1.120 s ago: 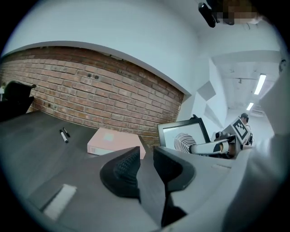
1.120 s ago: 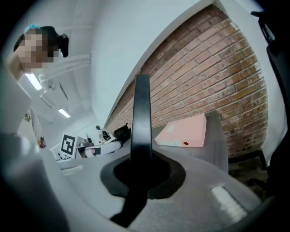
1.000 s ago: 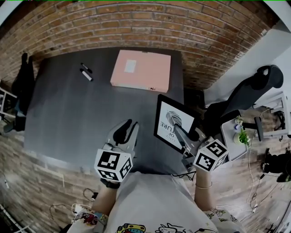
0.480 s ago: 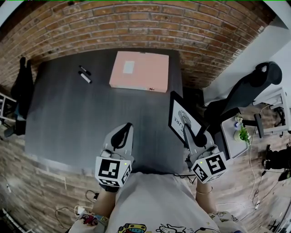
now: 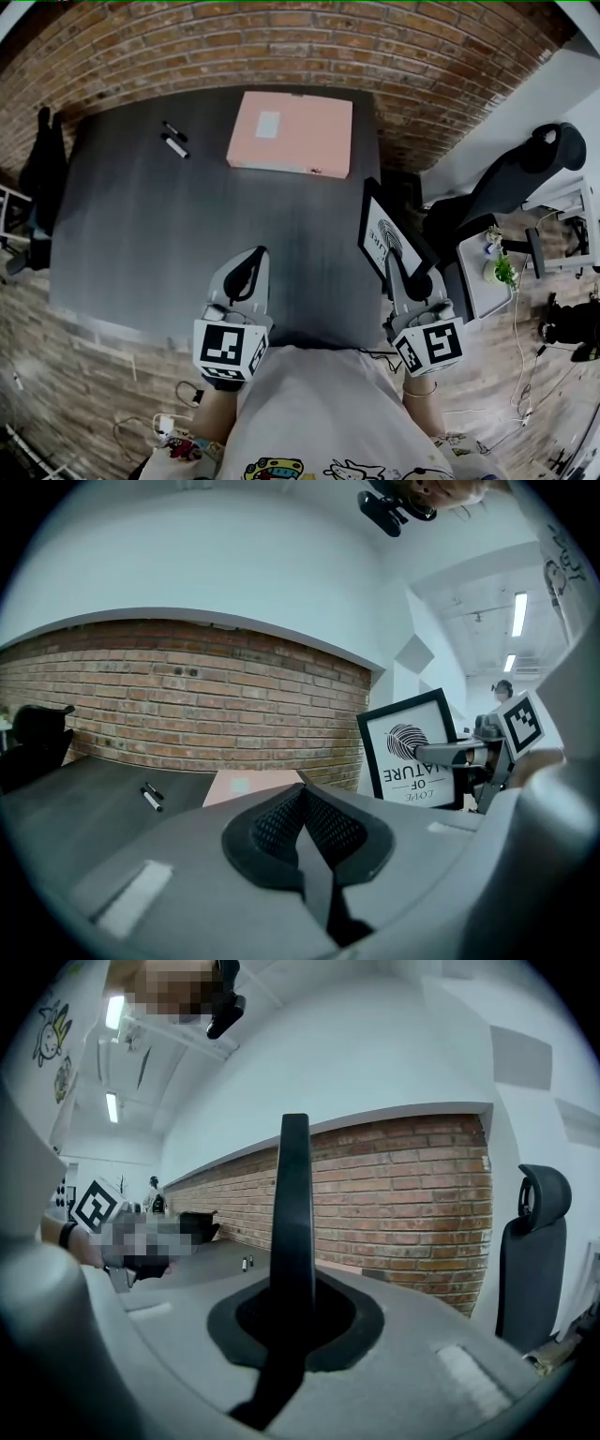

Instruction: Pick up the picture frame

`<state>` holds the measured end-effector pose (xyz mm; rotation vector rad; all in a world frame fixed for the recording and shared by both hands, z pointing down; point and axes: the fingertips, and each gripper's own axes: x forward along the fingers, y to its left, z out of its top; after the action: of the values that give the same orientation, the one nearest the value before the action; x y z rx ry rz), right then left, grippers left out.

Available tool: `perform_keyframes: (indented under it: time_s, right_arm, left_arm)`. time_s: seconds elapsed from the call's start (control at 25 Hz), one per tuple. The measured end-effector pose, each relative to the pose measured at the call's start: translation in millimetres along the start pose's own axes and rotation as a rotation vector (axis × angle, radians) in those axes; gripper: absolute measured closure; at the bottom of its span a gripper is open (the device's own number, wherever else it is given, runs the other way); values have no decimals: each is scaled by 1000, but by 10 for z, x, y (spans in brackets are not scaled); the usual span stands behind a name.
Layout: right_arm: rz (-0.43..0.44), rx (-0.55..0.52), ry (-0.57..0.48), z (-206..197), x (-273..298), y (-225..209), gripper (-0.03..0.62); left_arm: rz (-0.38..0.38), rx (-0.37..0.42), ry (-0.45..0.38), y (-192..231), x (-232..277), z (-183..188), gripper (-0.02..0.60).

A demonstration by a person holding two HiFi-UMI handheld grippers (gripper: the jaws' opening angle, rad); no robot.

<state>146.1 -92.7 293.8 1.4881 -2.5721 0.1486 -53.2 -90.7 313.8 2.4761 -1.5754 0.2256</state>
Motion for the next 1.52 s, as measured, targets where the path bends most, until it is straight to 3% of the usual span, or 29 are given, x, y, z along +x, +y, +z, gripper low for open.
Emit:
perform_keyframes:
  time_s: [1.52]
  right_arm:
    - [61,78,17,-98,118,214,580]
  left_arm:
    - [29,14,15,79,-29,-78,569]
